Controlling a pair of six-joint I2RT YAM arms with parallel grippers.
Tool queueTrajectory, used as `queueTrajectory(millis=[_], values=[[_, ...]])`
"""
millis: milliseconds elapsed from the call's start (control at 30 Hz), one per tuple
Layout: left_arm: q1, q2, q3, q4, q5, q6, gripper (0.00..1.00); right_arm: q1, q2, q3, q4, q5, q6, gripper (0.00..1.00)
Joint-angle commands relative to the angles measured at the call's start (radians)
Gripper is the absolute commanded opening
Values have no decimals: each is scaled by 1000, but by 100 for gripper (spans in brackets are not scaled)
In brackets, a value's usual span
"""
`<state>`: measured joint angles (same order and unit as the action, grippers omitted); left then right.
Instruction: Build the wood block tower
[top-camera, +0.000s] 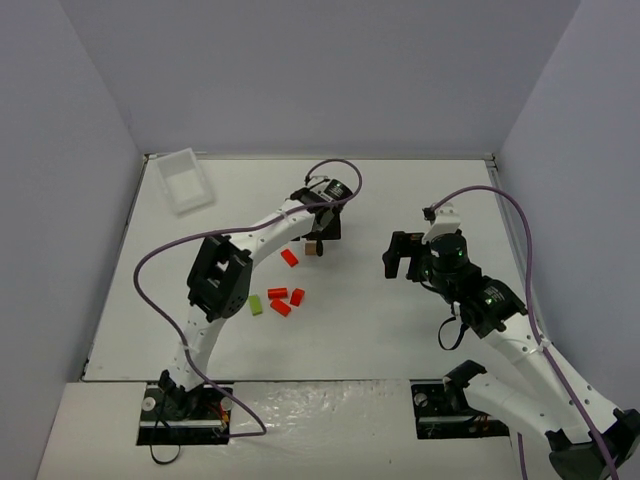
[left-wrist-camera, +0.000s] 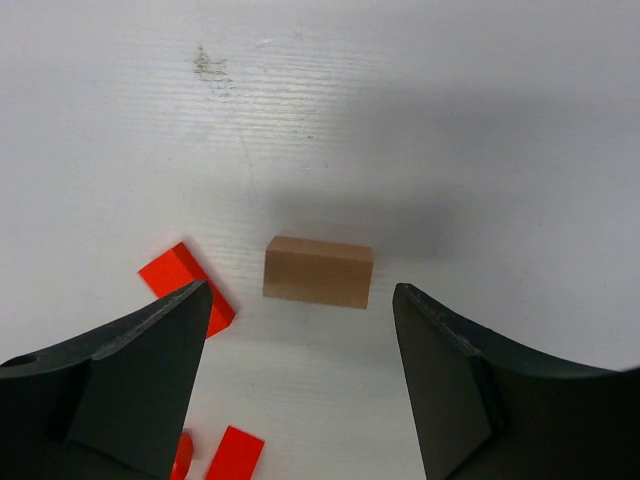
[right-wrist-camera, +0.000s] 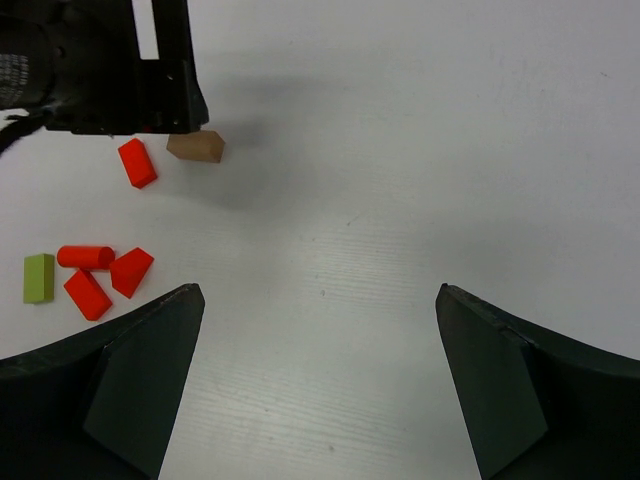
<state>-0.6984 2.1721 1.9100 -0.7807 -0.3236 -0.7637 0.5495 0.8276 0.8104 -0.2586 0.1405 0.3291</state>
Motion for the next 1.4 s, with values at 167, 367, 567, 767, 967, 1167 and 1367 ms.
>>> queueTrajectory(millis=[167, 367, 567, 767, 967, 1167, 1367], values=[[44, -400, -223, 33, -33, 129, 70, -2, 39, 40, 38, -57, -57, 100], [201, -689, -615, 273, 171, 170, 70, 4, 185, 106, 40, -91, -107, 95], [385, -919, -875, 401, 359, 214, 70, 61, 425, 247, 51, -131, -166, 79], [506, -1038, -979, 407, 462, 249, 70, 192, 727, 448, 69, -131, -210, 63], [573, -1094, -1055, 410, 545, 219, 70, 270, 973, 626, 76, -130, -216, 59], [575, -1112, -1076, 383, 582, 224, 70, 295, 1120, 727, 77, -129, -209, 53], [575, -1133, -1076, 342, 578, 240, 70, 298, 1224, 777, 79, -110, -202, 48]])
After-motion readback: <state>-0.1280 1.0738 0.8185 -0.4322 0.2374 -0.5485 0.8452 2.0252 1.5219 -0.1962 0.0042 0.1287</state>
